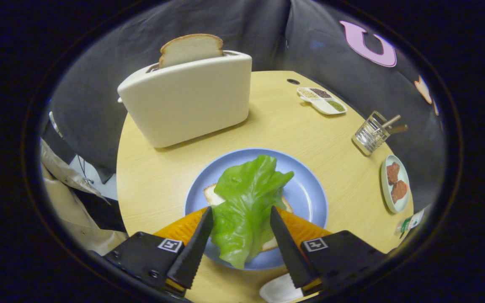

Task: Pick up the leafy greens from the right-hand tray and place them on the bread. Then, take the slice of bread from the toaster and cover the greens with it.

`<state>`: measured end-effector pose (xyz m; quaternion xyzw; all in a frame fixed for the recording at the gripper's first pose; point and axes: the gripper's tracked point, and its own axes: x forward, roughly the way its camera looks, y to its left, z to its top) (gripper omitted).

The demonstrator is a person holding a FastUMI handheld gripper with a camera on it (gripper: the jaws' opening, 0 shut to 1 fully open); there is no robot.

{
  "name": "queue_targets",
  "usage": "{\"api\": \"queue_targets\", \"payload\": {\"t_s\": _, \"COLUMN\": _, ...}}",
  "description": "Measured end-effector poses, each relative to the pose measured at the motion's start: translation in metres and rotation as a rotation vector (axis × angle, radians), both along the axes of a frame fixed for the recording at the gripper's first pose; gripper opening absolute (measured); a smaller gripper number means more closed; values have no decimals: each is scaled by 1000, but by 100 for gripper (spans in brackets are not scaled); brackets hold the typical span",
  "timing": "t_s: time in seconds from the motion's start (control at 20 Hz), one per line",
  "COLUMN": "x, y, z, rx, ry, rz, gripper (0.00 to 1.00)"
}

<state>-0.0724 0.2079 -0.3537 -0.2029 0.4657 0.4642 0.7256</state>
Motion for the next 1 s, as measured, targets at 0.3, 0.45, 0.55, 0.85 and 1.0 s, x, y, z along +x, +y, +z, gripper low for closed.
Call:
{"api": "queue_targets", "payload": {"t_s": 0.3, "x": 15, "y": 21, "z": 40, "rx": 62, "ry": -42, "rz": -67, "gripper": 100}}
{"api": "queue_targets", "payload": {"t_s": 0.45, "x": 26, "y": 31, "z": 68, "rx": 77, "ry": -78, "rz": -105, "gripper": 100}}
{"api": "queue_targets", "payload": {"t_s": 0.55, "x": 32, "y": 39, "z": 84, "rx": 81, "ry": -101, "rz": -117, "gripper": 100}}
{"api": "queue_targets", "payload": {"t_s": 0.85, "x": 41, "y": 65, "z": 124, "rx": 107, "ry": -114, "rz": -179, "gripper": 100}}
{"api": "queue_targets", "payload": {"t_s": 1.0, "x": 46, "y": 79, "z": 144, "rx": 145, "ry": -89, "rz": -226, "gripper": 100}}
